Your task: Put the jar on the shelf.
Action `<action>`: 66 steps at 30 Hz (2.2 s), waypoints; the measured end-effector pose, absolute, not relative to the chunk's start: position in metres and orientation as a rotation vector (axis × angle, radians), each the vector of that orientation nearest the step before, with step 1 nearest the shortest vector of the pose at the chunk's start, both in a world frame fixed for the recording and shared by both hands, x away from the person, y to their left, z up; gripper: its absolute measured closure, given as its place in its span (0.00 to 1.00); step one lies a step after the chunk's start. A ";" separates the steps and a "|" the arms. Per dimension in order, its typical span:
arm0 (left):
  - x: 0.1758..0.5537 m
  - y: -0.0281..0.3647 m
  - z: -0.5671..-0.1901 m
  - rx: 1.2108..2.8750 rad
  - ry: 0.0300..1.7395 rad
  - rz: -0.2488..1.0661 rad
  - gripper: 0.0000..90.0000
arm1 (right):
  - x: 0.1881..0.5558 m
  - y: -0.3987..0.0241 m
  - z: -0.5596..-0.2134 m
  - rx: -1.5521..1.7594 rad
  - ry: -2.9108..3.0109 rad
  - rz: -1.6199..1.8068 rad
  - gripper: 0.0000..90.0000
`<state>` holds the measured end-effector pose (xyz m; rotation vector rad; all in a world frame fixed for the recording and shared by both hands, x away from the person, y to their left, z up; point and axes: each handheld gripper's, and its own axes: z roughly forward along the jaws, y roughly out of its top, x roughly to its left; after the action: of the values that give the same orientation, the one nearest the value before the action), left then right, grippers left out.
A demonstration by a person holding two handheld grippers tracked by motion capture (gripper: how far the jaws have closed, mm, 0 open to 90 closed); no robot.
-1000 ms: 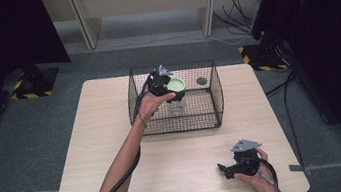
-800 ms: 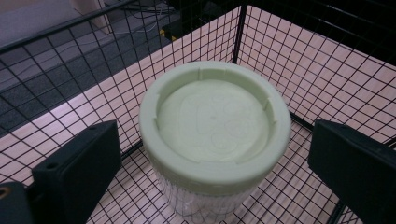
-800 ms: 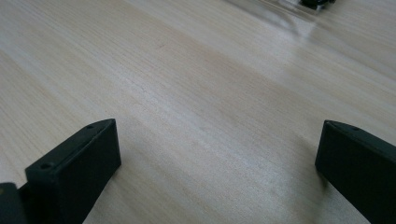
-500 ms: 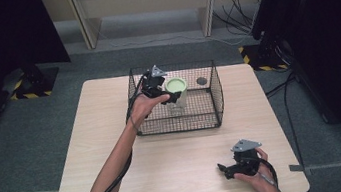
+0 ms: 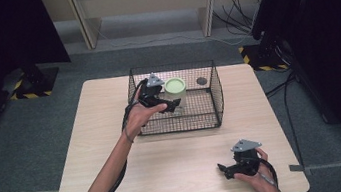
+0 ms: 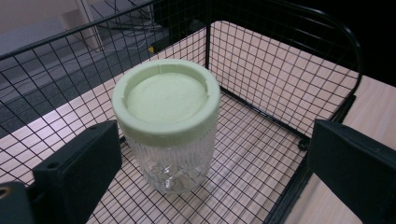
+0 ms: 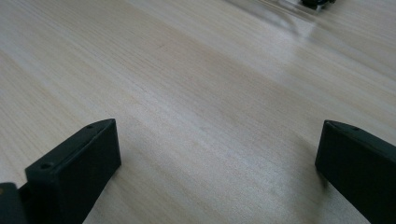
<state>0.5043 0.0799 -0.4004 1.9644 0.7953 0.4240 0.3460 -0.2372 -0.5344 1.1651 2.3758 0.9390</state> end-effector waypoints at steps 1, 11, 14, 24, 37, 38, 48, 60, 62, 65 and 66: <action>0.502 0.081 -0.400 1.965 0.790 0.422 0.03 | 0.346 -0.237 -0.534 1.165 2.376 0.939 0.00; 0.471 0.084 -0.409 1.939 0.741 0.399 0.03 | 0.346 -0.237 -0.534 1.165 2.376 0.939 0.00; 0.462 0.085 -0.411 1.914 0.729 0.385 0.03 | 0.346 -0.237 -0.534 1.165 2.376 0.939 0.00; 0.431 0.087 -0.419 1.879 0.682 0.376 0.03 | 0.346 -0.237 -0.534 1.164 2.376 0.938 0.00; 0.410 0.096 -0.437 1.856 0.665 0.356 0.03 | 0.346 -0.237 -0.534 1.164 2.376 0.938 0.00; 0.408 0.097 -0.438 1.854 0.666 0.355 0.03 | 0.346 -0.237 -0.534 1.164 2.376 0.938 0.00; 0.395 0.104 -0.457 1.855 0.658 0.338 0.02 | 0.346 -0.237 -0.534 1.164 2.376 0.939 0.00; 0.385 0.113 -0.480 1.860 0.670 0.332 0.02 | 0.346 -0.237 -0.534 1.164 2.376 0.938 0.00; 0.383 0.115 -0.483 1.863 0.666 0.335 0.02 | 0.346 -0.237 -0.534 1.164 2.376 0.938 0.00; 0.381 0.117 -0.486 1.866 0.666 0.339 0.02 | 0.346 -0.237 -0.534 1.164 2.376 0.938 0.00; 0.381 0.118 -0.487 1.864 0.668 0.338 0.02 | 0.346 -0.237 -0.534 1.164 2.376 0.938 0.00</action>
<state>0.3806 0.1182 -0.4874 1.8640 0.6676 0.3383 0.3460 -0.2373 -0.5345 1.1639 2.3757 0.9385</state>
